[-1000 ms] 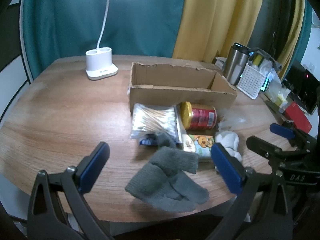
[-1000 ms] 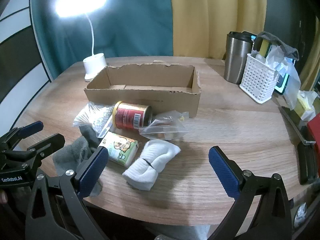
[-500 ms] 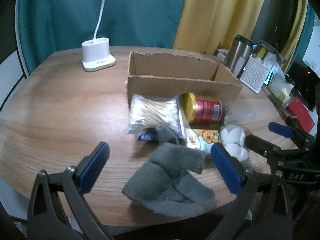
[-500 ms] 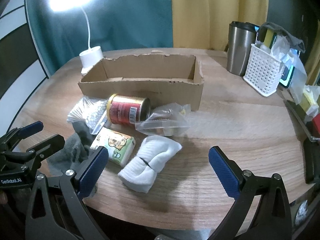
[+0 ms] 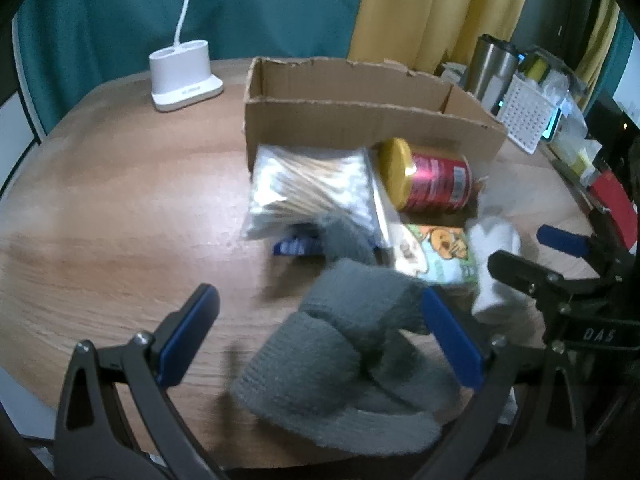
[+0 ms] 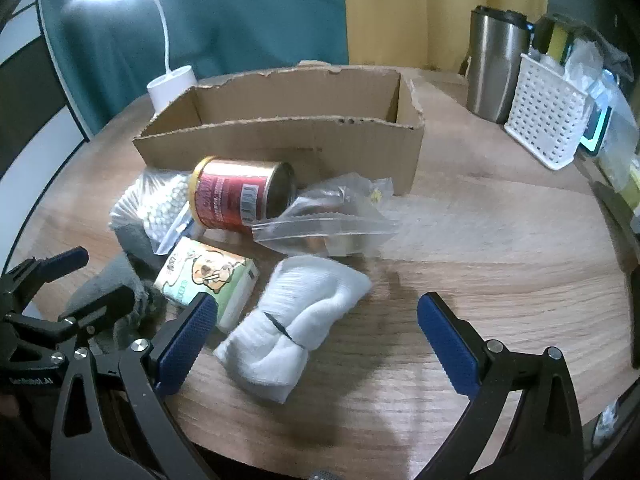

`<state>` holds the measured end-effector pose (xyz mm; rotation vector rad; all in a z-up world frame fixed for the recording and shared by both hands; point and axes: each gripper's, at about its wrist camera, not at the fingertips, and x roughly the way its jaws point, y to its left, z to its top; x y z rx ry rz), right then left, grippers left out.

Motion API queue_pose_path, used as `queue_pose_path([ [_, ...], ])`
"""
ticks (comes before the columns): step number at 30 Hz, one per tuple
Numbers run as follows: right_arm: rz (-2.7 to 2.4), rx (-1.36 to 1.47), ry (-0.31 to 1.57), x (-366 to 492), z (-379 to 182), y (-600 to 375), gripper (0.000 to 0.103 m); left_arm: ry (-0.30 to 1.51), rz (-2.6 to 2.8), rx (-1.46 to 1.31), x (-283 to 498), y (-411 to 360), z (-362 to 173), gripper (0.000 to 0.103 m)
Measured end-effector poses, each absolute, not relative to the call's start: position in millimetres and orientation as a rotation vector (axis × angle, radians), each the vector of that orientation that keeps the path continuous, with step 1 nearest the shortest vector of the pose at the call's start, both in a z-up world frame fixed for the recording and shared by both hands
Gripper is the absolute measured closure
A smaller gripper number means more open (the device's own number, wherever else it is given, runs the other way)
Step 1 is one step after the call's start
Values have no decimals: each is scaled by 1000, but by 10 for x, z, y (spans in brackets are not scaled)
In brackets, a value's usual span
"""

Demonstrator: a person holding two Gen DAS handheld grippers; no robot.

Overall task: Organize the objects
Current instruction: 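Grasp the grey sock with the left tool while the right tool grasps the white sock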

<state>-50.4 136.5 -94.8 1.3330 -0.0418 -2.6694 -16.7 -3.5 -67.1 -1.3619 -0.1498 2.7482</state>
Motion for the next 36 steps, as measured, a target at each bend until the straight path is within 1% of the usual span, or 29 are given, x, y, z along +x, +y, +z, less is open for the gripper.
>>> queue_pose_path([
  [5,-2660,1359,-37,-527,-1019,1362,2,-123,2722,-1388,-176,-2,-752,3],
  [7,-2654,1372,-36,-538,-1053,1372,10,-122,2703,-1404,-178,3,-782,14],
  [8,-2650,1382,-35,-545,-1073,1372,11,-128,2684,-1413,-186,3,-802,18],
  [11,-2635,1386,-41,-556,-1107,1359,13,-109,2682,-1409,-173,12,-799,19],
  [13,-2618,1378,-41,-552,-1106,1346,20,-95,2684,-1405,-154,28,-795,25],
  [14,-2610,1375,-43,-548,-1106,1341,22,-88,2681,-1399,-142,36,-790,32],
  [17,-2584,1366,-48,-544,-1108,1328,32,-93,2671,-1393,-129,39,-781,37],
  [18,-2573,1359,-52,-537,-1108,1324,38,-92,2667,-1391,-120,42,-775,39],
  [20,-2564,1352,-51,-520,-1100,1302,42,-89,2670,-1384,-106,48,-757,41],
  [21,-2561,1347,-43,-512,-1096,1290,46,-91,2668,-1379,-96,49,-743,43],
  [22,-2554,1343,-47,-505,-1093,1285,52,-93,2668,-1373,-86,58,-731,44],
  [27,-2561,1321,-44,-459,-1033,1302,57,-101,2669,-1349,-61,83,-647,50],
  [32,-2583,1269,-45,-403,-881,1352,57,-108,2660,-1308,-45,135,-527,56],
  [36,-2598,1228,-48,-379,-754,1405,58,-109,2649,-1279,-35,193,-432,57],
])
